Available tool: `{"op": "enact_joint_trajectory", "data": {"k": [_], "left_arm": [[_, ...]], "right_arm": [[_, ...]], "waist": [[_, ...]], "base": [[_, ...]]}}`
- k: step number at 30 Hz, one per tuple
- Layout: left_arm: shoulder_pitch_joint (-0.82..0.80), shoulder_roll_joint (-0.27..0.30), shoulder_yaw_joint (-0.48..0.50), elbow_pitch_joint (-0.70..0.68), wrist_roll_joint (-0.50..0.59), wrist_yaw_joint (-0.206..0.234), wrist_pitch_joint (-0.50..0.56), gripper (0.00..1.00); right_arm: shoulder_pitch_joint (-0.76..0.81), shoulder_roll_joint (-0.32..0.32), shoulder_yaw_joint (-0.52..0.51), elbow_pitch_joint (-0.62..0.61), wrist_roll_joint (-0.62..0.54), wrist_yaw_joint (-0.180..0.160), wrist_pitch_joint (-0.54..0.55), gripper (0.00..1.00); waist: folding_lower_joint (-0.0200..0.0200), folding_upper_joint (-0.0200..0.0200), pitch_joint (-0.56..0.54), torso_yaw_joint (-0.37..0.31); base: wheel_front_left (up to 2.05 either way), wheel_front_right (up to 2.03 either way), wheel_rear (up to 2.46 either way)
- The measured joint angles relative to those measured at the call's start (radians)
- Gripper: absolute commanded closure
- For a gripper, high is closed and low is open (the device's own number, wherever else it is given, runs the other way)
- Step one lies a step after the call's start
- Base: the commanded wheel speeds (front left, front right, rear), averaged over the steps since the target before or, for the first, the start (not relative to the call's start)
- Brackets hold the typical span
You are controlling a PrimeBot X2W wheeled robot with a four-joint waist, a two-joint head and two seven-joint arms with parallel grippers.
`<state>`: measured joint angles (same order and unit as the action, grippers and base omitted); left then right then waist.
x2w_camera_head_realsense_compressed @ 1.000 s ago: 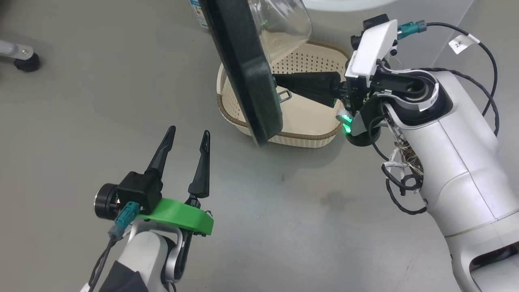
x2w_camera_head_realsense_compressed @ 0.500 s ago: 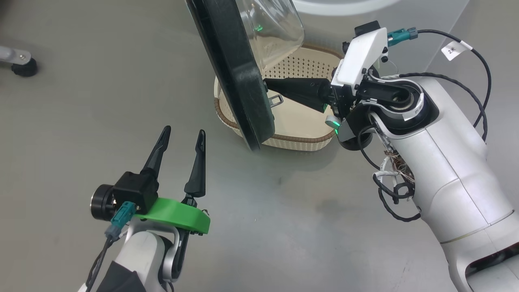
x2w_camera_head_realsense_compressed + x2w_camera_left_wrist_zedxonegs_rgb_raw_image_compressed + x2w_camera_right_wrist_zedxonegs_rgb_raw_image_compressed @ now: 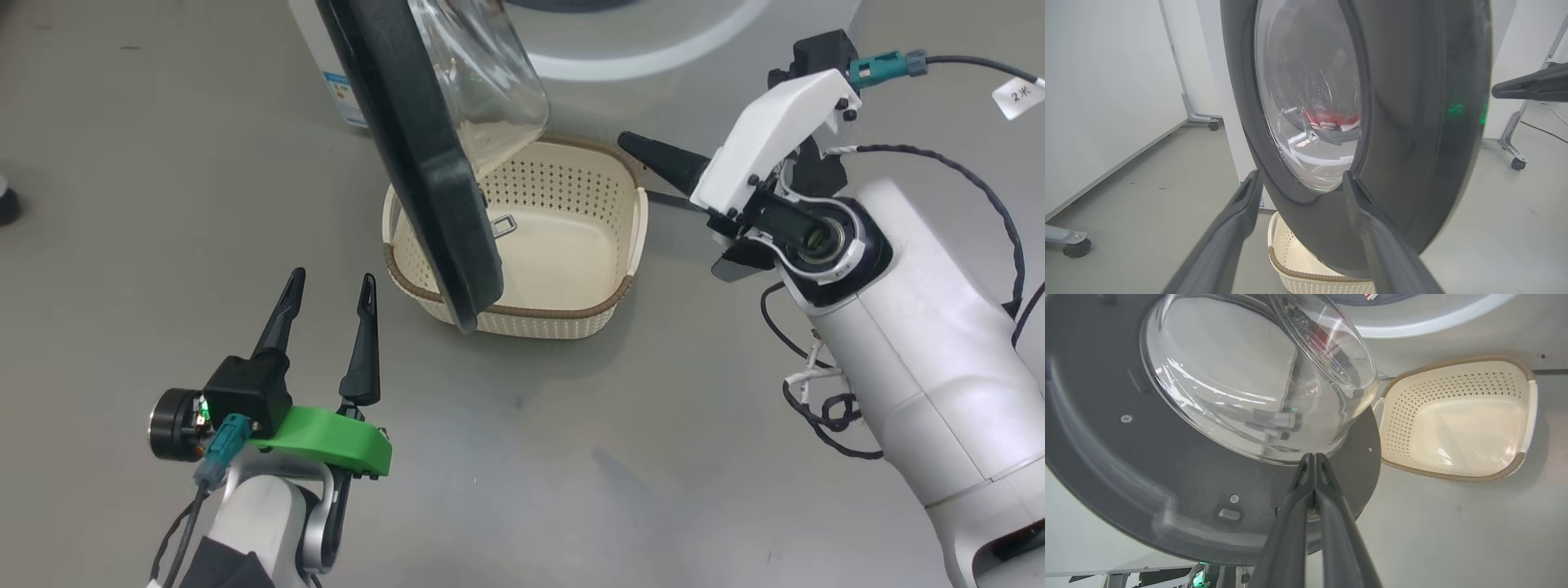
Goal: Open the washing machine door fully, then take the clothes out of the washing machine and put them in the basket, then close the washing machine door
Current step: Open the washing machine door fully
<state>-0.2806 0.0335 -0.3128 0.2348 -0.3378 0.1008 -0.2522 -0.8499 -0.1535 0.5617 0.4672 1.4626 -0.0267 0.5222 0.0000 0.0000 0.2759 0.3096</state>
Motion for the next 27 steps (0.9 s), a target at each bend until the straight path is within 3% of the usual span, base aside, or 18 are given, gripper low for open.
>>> {"op": "enact_joint_trajectory", "data": {"k": [3,9,16,21,27], "left_arm": [[0.012,0.007,0.014,0.011,0.015,0.0,0.0,0.0],[0.043,0.014,0.031,0.023,0.022,0.0,0.0,0.0],[0.107,0.028,0.088,0.034,0.022,0.0,0.0,0.0],[0.137,0.039,0.122,0.035,0.021,0.0,0.0,0.0],[0.162,0.043,0.153,0.021,0.021,0.0,0.0,0.0]], "right_arm": [[0.035,-0.03,0.03,0.001,-0.097,0.043,-0.086,1.0],[0.085,-0.115,0.092,-0.005,-0.299,0.098,-0.249,1.0],[0.169,-0.159,0.119,-0.03,-0.465,0.092,-0.461,1.0],[0.235,-0.198,0.152,-0.049,-0.58,0.061,-0.584,1.0],[0.325,-0.214,0.149,-0.055,-0.621,0.002,-0.7,1.0]], "waist": [[0.0,0.0,-0.032,-0.033],[0.0,0.0,-0.086,-0.084],[0.0,0.0001,-0.148,-0.149],[0.0,0.0,-0.186,-0.196],[0.0,0.0,-0.219,-0.251]], "base": [[0.0,0.0,0.0],[0.0,0.0,0.0],[0.0,0.0,0.0],[0.0,0.0,0.0],[0.0,0.0,0.0]]}}
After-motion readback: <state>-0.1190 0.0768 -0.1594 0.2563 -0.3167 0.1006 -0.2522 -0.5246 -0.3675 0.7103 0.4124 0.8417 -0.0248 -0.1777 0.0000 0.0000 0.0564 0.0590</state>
